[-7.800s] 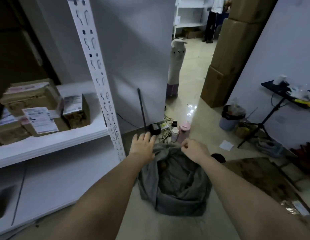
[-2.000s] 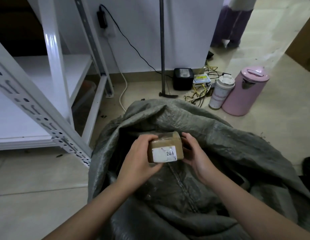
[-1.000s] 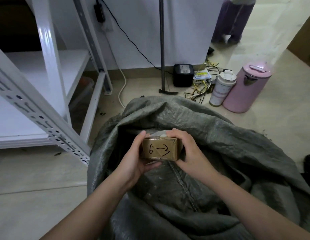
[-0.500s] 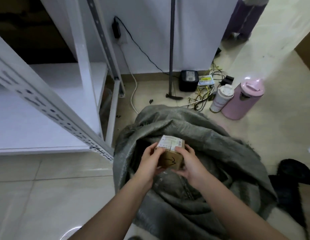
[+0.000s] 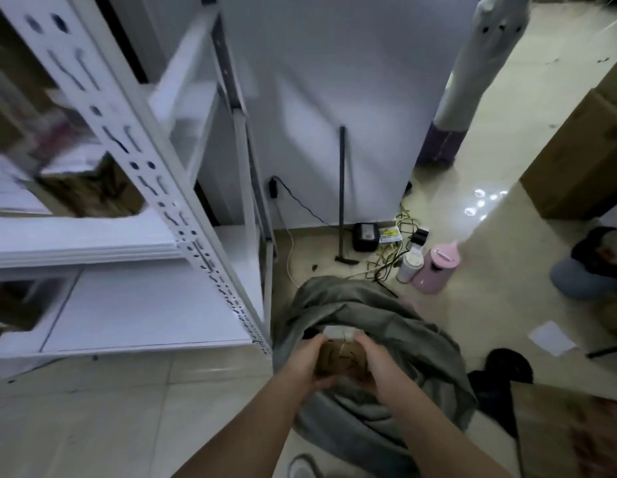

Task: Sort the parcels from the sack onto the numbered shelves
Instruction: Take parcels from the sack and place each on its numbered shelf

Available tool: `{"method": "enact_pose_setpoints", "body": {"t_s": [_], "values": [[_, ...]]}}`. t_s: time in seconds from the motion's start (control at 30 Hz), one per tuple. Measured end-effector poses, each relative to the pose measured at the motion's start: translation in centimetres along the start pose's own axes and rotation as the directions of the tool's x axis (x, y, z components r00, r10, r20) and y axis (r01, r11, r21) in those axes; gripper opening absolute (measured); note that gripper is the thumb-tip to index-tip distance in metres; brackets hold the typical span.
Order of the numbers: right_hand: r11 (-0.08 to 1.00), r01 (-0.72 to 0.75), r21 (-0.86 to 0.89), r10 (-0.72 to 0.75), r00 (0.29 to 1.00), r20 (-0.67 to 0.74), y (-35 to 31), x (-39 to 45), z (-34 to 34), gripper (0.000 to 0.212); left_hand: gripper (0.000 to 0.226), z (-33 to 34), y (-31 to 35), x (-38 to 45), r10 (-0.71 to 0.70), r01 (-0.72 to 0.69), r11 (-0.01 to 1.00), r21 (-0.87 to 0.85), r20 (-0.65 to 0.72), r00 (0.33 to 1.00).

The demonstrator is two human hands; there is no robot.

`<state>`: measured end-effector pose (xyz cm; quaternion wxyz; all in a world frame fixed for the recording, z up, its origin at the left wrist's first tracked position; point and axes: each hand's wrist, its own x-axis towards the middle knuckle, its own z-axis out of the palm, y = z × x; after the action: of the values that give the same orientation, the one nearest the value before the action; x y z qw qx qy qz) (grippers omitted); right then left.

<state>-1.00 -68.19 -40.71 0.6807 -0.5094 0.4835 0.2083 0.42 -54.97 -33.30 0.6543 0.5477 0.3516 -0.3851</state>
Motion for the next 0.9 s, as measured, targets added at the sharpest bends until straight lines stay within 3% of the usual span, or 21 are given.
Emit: {"method": "enact_pose_setpoints", "body": {"t_s": [0.3,0.5,0.9], "values": [[0.997,0.06,-0.054,-0.057,0.997,0.045,-0.1,-10.9,0.3,0.075,0.017,-1.8,-1.0,-10.7,0.076,-0.076,0.997,-0.002,-0.005,0.997],[0.978,0.144,-0.15,-0.126,0.984,0.126,2.5,-17.8,1.5,0.047,0.022,-4.3,-4.6,-16.9,0.161,-0.163,0.986,-0.025,-0.068,0.985],[0.934,0.267,-0.238,-0.214,0.95,0.226,5.6,-27.3,10.1,0.044,0.021,-13.5,-4.9,-25.2,0.261,-0.286,0.949,-0.133,-0.176,0.949]]}}
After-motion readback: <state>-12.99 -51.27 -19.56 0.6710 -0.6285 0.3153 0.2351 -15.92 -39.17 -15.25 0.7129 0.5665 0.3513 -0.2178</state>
